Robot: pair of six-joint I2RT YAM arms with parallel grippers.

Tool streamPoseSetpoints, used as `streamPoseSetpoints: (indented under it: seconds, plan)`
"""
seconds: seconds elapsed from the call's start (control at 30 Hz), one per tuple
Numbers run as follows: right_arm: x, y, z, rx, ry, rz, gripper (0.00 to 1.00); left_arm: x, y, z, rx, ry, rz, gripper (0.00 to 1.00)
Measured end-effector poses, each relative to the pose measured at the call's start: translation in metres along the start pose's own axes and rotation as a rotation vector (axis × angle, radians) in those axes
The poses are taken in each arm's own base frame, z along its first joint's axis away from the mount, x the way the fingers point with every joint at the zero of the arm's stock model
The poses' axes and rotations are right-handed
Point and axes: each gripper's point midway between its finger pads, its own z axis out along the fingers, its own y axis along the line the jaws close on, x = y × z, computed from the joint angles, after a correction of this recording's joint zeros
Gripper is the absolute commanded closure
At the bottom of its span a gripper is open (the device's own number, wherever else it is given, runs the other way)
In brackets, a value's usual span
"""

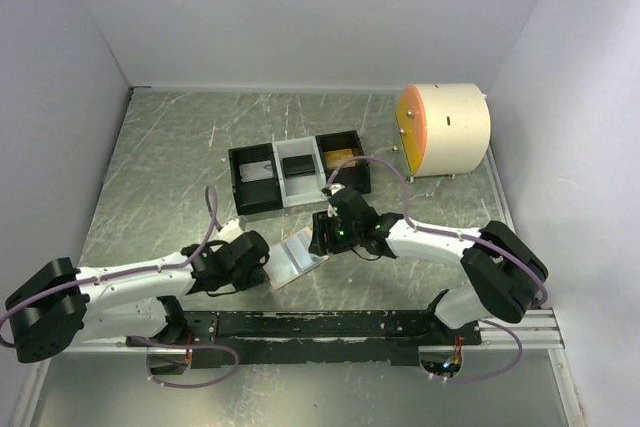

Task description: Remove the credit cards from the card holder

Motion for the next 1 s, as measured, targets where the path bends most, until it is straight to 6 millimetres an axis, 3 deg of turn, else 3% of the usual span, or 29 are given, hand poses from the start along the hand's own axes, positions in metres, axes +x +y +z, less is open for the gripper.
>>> streamPoseSetpoints:
  seconds: [0.13, 0.37, 0.73, 1.0]
  plan:
    - [-0.002, -0.002, -0.001, 0.012, -0.001, -0.026, 0.52, 0.0, 0.001, 0.0, -0.021, 0.004, 0.021, 0.72]
    - [0.003, 0.013, 0.002, -0.08, 0.032, -0.04, 0.56, 0.0, 0.001, 0.001, -0.032, 0.006, 0.039, 0.73]
    - [0.01, 0.012, 0.013, -0.093, 0.065, -0.039, 0.65, -0.001, 0.002, 0.0, -0.033, 0.006, 0.039, 0.73]
    - [0.016, 0.038, 0.017, -0.244, 0.104, 0.004, 0.65, 0.0, 0.003, -0.001, -0.037, 0.006, 0.044, 0.74]
